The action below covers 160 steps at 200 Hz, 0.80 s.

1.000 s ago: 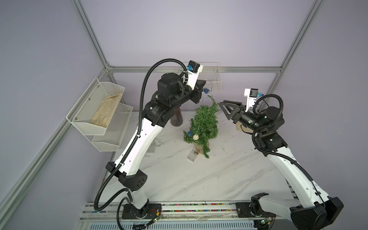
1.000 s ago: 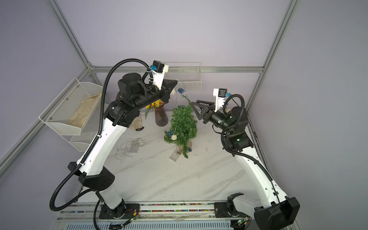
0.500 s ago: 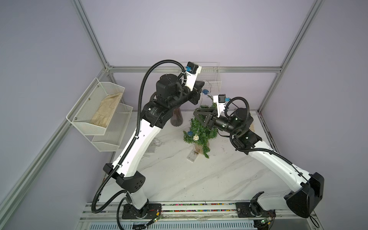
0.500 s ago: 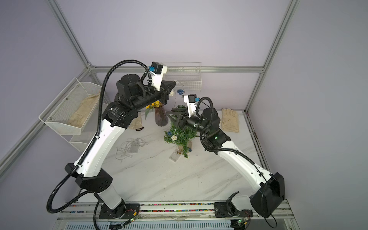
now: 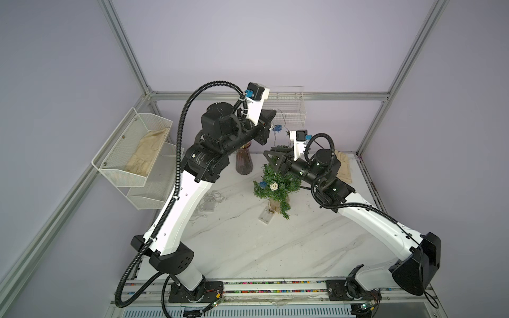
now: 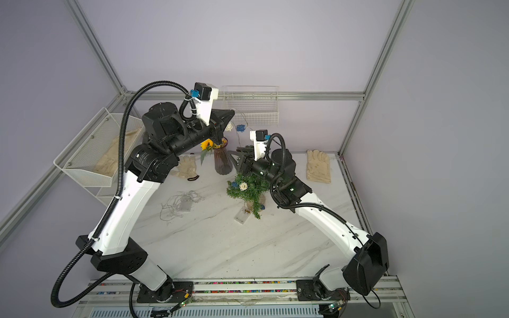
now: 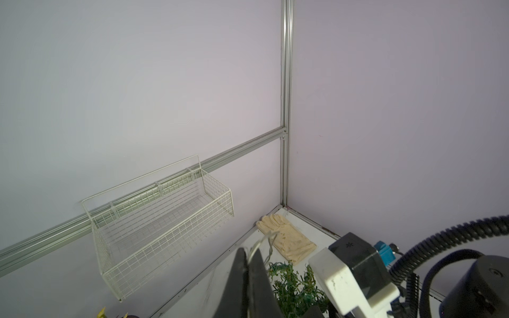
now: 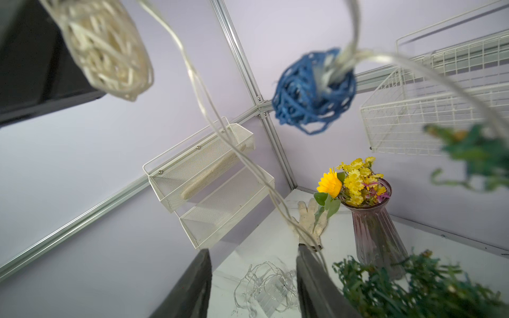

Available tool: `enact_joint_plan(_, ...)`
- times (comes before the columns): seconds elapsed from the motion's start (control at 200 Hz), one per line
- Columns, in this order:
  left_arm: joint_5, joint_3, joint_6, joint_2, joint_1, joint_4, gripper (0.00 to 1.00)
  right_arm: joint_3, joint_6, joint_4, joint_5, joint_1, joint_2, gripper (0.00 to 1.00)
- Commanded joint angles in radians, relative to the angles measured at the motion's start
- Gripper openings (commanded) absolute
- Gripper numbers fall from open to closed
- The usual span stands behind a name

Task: Remove string lights from the small christmas tree
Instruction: Remove the light string from the Christmas tree.

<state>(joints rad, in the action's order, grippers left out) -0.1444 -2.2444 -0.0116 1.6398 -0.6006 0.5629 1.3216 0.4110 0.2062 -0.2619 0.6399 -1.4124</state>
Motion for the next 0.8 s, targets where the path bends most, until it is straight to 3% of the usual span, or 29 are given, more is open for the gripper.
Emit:
enact_joint_plan(0.0, -0.004, 0.030, 0.001, -0.028, 0.012, -0.027, 0.00, 0.016, -0.023, -0.025, 0.005, 0.004, 0.037, 0.52)
enact_joint_plan(0.24, -0.009, 0.028, 0.005, -0.025, 0.016, -0.026, 0.00, 0.004, -0.020, -0.015, -0.082, 0.003, 0.098, 0.54)
enact_joint_plan(0.355, -0.010, 0.029, 0.007, -0.025, 0.018, -0.027, 0.00, 0.011, -0.029, -0.037, -0.056, 0.003, 0.098, 0.55)
enact_joint_plan(0.795, -0.026, 0.026, 0.025, -0.032, 0.018, -0.027, 0.00, 0.145, -0.049, -0.023, -0.086, 0.003, -0.086, 0.59)
